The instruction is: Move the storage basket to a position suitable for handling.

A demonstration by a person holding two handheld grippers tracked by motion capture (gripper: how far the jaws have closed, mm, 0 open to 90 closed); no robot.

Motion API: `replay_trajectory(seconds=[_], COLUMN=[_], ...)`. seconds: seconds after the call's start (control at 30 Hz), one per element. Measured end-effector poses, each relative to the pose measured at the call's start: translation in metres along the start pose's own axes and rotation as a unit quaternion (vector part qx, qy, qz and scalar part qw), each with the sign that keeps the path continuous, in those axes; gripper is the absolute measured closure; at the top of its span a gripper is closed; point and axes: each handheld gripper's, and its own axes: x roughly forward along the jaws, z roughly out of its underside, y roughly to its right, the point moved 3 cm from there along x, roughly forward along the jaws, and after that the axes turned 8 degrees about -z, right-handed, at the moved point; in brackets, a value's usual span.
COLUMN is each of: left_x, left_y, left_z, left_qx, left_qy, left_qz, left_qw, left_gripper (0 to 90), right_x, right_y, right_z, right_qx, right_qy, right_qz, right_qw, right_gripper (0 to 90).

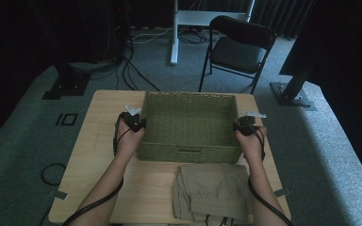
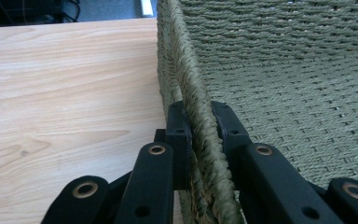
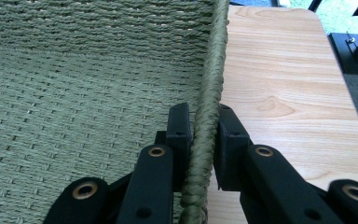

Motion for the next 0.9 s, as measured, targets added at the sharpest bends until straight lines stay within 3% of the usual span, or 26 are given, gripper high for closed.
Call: replay_trajectory(seconds=[0.47, 0.9], left_x=[0.005, 0.009], left_y=[0.027, 0.046], left_z=[-0.004, -0.009], left_qx=[0.013, 0.012], left_qy=[0.004, 0.000], left_qz=[0.000, 0.000], left_qw=[0.9999, 0.9999], left_gripper=[79.9, 79.8], right_x=[-0.005, -0.008], right_y=[0.026, 0.045], right_z=[-0.001, -0.003], right_qx=[-0.008, -0.009], right_qy=[-0.006, -0.012], right_qz=[0.008, 0.014], right_qw=[0.9999, 0.9998], right_gripper=[78.4, 78.3])
